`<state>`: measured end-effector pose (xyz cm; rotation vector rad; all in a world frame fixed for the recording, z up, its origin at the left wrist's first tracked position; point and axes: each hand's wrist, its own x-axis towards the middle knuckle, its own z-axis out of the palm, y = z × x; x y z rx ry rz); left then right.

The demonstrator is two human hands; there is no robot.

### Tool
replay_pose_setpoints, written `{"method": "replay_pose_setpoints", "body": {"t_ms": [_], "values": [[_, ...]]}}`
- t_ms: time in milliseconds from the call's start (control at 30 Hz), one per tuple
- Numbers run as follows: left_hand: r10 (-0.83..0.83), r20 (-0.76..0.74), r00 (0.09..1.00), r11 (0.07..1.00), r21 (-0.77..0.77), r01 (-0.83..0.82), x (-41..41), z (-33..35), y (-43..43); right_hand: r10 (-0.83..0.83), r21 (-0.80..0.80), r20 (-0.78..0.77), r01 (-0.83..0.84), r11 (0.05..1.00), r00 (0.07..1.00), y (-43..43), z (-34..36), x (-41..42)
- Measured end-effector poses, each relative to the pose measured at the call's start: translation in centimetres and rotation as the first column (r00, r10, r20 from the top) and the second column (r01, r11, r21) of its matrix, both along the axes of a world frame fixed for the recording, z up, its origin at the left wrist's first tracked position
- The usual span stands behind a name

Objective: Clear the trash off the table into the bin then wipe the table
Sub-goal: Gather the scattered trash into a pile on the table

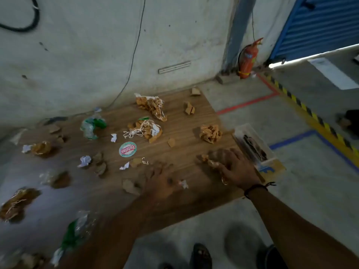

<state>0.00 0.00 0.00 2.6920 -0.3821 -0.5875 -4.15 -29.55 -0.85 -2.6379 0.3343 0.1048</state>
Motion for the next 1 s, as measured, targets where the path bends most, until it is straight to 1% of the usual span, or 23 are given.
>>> {"method": "replay_pose_setpoints", "body": {"t_ms": [33,100,200,267,333,400,433,533,600,667,733,767,833,900,967,1000], "values": [[-0.017,-0.008,1.000,1.000,-0.004,0.017,-0.1,-0.4,0.0,0.005,-0.026,-0.026,-0.005,1.000,1.000,0.5,-0.1,0.0],[-0.073,0.029,0.997,0.997,0.006,0.073,-0.2,-1.6,-0.1,-0.003,-0.102,-0.029,0.000,0.995,1.000,1.6,-0.8,0.3],[-0.156,0.121,0.980,0.987,0.042,0.152,-0.2,-3.5,-0.7,-0.022,-0.083,0.004,0.022,0.996,1.000,3.5,-2.0,1.0],[-0.188,0.204,0.961,0.981,0.083,0.175,-0.2,-4.3,-1.5,0.028,-0.130,-0.018,-0.031,0.991,0.999,4.3,-2.5,1.6],[-0.193,0.285,0.939,0.980,0.098,0.171,-0.6,-4.7,-2.3,0.121,-0.241,-0.004,-0.118,0.963,0.993,5.3,-3.0,1.9],[-0.151,0.348,0.925,0.988,0.061,0.139,-1.1,-5.1,-2.8,0.191,-0.318,0.041,-0.169,0.933,0.981,6.0,-3.7,2.0],[-0.124,0.359,0.925,0.992,0.017,0.127,-1.2,-5.2,-2.9,0.214,-0.336,0.067,-0.180,0.924,0.975,6.2,-4.0,2.0],[-0.076,0.397,0.915,0.986,-0.107,0.128,-0.6,-5.7,-3.2,0.251,-0.325,0.137,-0.196,0.925,0.958,6.2,-4.5,1.8],[-0.072,0.455,0.888,0.967,-0.187,0.174,0.2,-5.7,-3.1,0.235,-0.289,0.169,-0.180,0.940,0.957,5.9,-4.5,2.1],[-0.049,0.493,0.868,0.944,-0.261,0.202,1.3,-4.9,-2.9,0.182,-0.235,0.216,-0.130,0.963,0.959,5.3,-4.0,2.6],[0.046,0.495,0.868,0.947,-0.299,0.120,2.5,-3.3,-2.9,0.121,-0.169,0.304,-0.071,0.983,0.945,4.4,-2.4,3.6],[0.093,0.495,0.864,0.956,-0.286,0.061,3.3,-2.4,-2.9,0.101,-0.146,0.354,-0.052,0.988,0.930,3.8,-1.3,4.3],[0.129,0.546,0.828,0.965,-0.262,0.023,5.3,-0.7,-3.3,0.084,-0.157,0.418,-0.019,0.987,0.904,2.4,1.3,6.0],[0.192,0.558,0.807,0.935,-0.353,0.022,7.0,1.2,-4.1,0.090,-0.206,0.443,0.004,0.979,0.892,1.2,3.4,7.9],[0.234,0.525,0.818,0.895,-0.445,0.030,8.3,2.8,-5.1,0.105,-0.230,0.446,0.001,0.973,0.889,0.5,4.8,9.6],[0.240,0.514,0.824,0.888,-0.458,0.027,8.9,3.2,-5.6,0.118,-0.239,0.436,-0.012,0.971,0.892,0.3,5.1,10.3]]}}
